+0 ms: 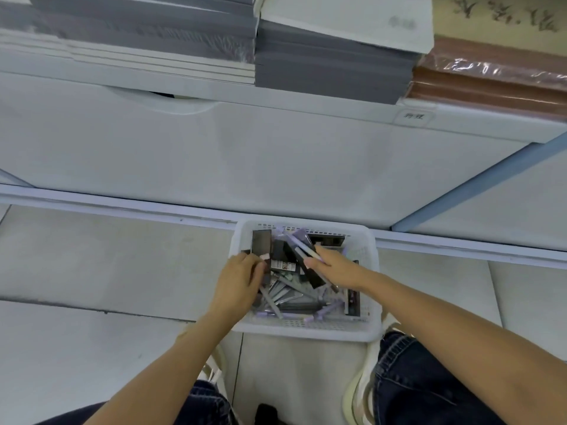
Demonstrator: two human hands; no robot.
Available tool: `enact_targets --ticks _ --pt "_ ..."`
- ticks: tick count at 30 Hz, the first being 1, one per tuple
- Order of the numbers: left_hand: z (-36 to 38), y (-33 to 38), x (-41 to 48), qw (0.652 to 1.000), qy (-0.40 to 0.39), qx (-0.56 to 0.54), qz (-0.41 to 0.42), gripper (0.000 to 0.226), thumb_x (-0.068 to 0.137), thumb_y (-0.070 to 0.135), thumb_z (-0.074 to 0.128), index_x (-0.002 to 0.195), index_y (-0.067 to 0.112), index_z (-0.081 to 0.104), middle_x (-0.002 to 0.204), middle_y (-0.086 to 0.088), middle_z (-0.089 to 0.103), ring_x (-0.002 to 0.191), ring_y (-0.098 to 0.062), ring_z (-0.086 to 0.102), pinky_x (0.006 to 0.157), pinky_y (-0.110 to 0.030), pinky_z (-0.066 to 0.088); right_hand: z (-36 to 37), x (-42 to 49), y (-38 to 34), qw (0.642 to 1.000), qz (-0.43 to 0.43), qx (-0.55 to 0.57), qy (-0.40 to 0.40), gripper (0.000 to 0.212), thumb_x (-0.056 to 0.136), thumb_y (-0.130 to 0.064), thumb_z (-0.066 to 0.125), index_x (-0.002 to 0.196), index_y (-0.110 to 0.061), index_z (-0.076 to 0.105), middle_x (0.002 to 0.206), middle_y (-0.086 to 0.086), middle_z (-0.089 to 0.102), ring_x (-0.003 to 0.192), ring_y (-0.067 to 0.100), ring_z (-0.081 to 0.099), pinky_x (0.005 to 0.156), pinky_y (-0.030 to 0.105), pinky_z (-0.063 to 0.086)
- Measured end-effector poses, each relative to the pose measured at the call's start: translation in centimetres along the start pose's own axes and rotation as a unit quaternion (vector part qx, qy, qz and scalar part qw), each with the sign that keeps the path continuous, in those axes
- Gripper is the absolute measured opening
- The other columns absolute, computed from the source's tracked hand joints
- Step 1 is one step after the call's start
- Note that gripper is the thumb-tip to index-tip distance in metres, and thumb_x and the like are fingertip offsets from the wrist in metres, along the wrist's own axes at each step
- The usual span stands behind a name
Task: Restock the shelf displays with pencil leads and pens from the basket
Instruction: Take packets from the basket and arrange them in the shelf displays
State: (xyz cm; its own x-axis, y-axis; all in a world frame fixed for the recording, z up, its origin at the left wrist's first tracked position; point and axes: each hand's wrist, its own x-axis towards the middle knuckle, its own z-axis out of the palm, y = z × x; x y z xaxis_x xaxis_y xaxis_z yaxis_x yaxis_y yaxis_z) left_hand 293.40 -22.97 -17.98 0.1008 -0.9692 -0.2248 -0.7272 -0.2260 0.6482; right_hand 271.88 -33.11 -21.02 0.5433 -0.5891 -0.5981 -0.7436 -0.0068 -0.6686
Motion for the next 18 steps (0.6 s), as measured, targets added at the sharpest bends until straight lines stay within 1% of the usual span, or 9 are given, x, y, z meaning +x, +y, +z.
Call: enact_targets --ticks 2,4,6,8,10,11,13,15,18 --pt "0.5 1.5 0.3 0.968 -0.091 -0.197 -0.125 0.034 0.1 0.037 0.048 0.101 0.008 0.064 0.098 -0.014 0.067 0.093 -0.029 0.062 0.083 -0.037 0.049 -0.2 -0.6 -1.2 0.999 -0.017 0.04 -0.004 0.03 0.097 -0.052 0.04 0.097 -0.023 0.048 0.084 0.001 0.048 0.073 0.014 0.047 0.07 0.029 0.046" --pt "1.6 2.7 0.5 0.876 -0.138 -0.41 -0.213 0.041 0.093 0.046 0.054 0.114 0.011 0.061 0.108 -0.012 0.068 0.099 -0.025 0.066 0.09 -0.037 0.053 0.4 -1.2 -2.8 0.995 -0.049 0.071 -0.042 0.029 0.097 -0.052 0.039 0.118 -0.033 0.047 0.095 -0.002 0.057 0.085 0.01 0.057 0.078 0.025 0.05" --pt "2.6 3.6 0.5 0.78 -0.122 -0.558 -0.255 0.042 0.088 0.039 0.063 0.119 0.011 0.059 0.108 -0.011 0.071 0.098 -0.022 0.07 0.086 -0.036 0.056 1.6 -1.4 -4.3 0.99 -0.081 0.081 -0.08 0.042 0.1 -0.046 0.039 0.14 -0.032 0.039 0.104 -0.012 0.059 0.096 -0.001 0.059 0.082 0.018 0.051" --pt "3.4 3.8 0.6 0.735 -0.049 -0.614 -0.284 0.034 0.089 0.029 0.065 0.117 0.01 0.062 0.101 -0.011 0.074 0.093 -0.023 0.072 0.077 -0.036 0.059 2.7 -1.3 -5.1 0.989 -0.093 0.062 -0.094 0.034 0.102 -0.043 0.038 0.13 -0.027 0.048 0.101 -0.006 0.059 0.092 0.004 0.06 0.082 0.024 0.052" --pt "4.0 3.4 0.5 0.731 0.0 -0.62 -0.285 0.029 0.091 0.026 0.062 0.115 0.01 0.063 0.1 -0.013 0.074 0.093 -0.027 0.072 0.076 -0.041 0.059 3.1 -1.3 -5.4 0.991 -0.088 0.047 -0.094 0.023 0.102 -0.043 0.038 0.103 -0.023 0.051 0.09 -0.001 0.054 0.078 0.006 0.055 0.074 0.033 0.051" --pt "4.1 3.2 0.3 0.736 0.012 -0.616 -0.28 0.027 0.092 0.027 0.061 0.111 0.009 0.064 0.099 -0.014 0.074 0.091 -0.029 0.073 0.076 -0.043 0.059 2.9 -1.3 -5.4 0.99 -0.085 0.046 -0.103 0.026 0.102 -0.045 0.038 0.097 -0.022 0.051 0.087 -0.002 0.053 0.074 0.002 0.055 0.07 0.031 0.048" --pt "3.9 2.5 0.3 0.749 0.038 -0.603 -0.27 0.026 0.093 0.032 0.058 0.102 0.009 0.066 0.092 -0.014 0.075 0.085 -0.031 0.073 0.069 -0.042 0.06 2.2 -1.4 -5.1 0.988 -0.076 0.052 -0.124 0.034 0.101 -0.048 0.036 0.098 -0.022 0.058 0.096 0.0 0.062 0.081 0.001 0.062 0.075 0.029 0.05" --pt "3.2 1.6 0.6 0.764 0.069 -0.581 -0.272 0.028 0.096 0.032 0.057 0.099 0.005 0.064 0.081 -0.012 0.075 0.074 -0.028 0.073 0.062 -0.035 0.059 1.1 -1.4 -4.1 0.991 -0.054 0.048 -0.109 0.041 0.102 -0.045 0.037 0.104 -0.014 0.063 0.102 0.008 0.068 0.092 0.018 0.067 0.083 0.034 0.054" --pt "1.9 -0.1 1.3 0.794 0.061 -0.543 -0.266 0.03 0.096 0.028 0.058 0.095 -0.001 0.058 0.063 -0.01 0.069 0.053 -0.025 0.066 0.058 -0.037 0.059 0.0 -1.3 -1.7 0.995 -0.039 -0.05 -0.079 0.033 0.101 -0.037 0.044 0.113 -0.011 0.06 0.106 0.005 0.066 0.095 0.021 0.064 0.086 0.032 0.052"
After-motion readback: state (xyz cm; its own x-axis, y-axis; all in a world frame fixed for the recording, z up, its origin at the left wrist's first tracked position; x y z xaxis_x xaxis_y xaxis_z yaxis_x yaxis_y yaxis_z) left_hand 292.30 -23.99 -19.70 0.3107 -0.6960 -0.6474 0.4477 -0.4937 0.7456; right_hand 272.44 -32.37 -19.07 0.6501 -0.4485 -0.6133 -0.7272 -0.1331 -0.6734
